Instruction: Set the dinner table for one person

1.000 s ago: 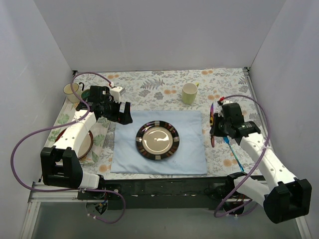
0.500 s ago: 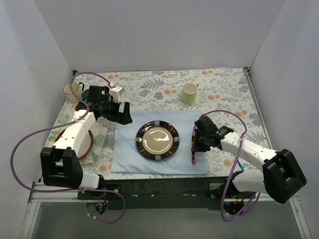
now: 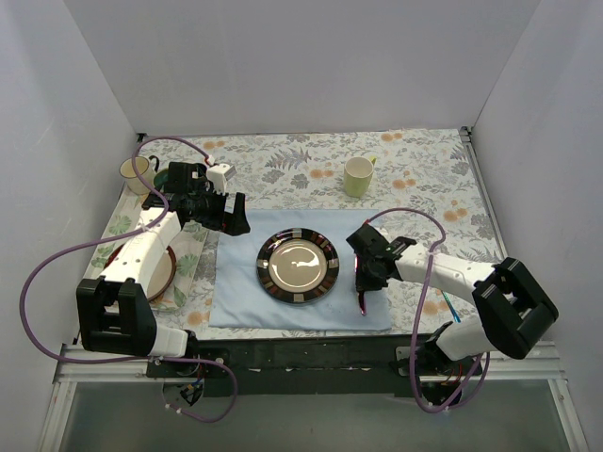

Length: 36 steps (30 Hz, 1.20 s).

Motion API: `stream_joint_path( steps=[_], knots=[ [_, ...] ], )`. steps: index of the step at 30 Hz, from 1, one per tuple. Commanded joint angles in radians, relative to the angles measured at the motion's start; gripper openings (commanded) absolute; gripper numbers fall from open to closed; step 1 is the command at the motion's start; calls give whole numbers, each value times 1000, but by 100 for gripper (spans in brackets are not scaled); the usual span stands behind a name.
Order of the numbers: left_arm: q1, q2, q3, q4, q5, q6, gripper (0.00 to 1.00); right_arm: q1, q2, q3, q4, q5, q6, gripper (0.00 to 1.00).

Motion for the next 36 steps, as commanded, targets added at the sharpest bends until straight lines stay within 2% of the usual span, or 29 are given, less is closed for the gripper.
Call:
stream_joint_path(
  steps=[1,9,15,17,18,21,23,25,26,27,29,30,31,32,33,36],
  knots=[
    [5,-15,3,4,9,14,98,13,39,45,-11,53,8,1],
    [5,-14,5,3,12,14,98,11,47,37,25,70,47,1],
    [5,-12,5,0,13,14,98,13,50,74,-38,94,31,1],
    [5,-9,5,0,13,18,98,13,54,117,-78,102,2,11],
    [5,-8,6,0,16,16,98,13,57,138,-95,105,-5,29],
    [5,-6,11,-3,18,16,98,13,62,224,-173,133,-13,56],
    [5,-6,11,-10,18,21,98,11,42,285,-204,148,-22,61],
    [5,-6,12,-13,18,21,98,13,-2,327,-244,192,-47,70],
    [5,-5,14,-14,16,21,98,10,-21,347,-257,218,-91,78],
    [5,-5,14,-14,16,21,98,-9,-39,382,-265,238,-131,89],
    [5,-3,17,-17,19,21,98,-67,-93,398,-268,211,-221,91],
    [5,-3,19,-17,18,19,98,-157,-108,387,-265,184,-333,89],
    [5,-6,19,-16,18,21,98,-209,-134,375,-262,129,-382,88],
    [5,-8,19,-14,19,19,98,-263,-143,358,-270,117,-425,88],
    [5,-11,17,-16,19,21,98,-370,-153,344,-280,108,-482,88],
    [5,-14,17,-17,27,24,98,-545,-189,249,-248,81,-595,86]
  ],
)
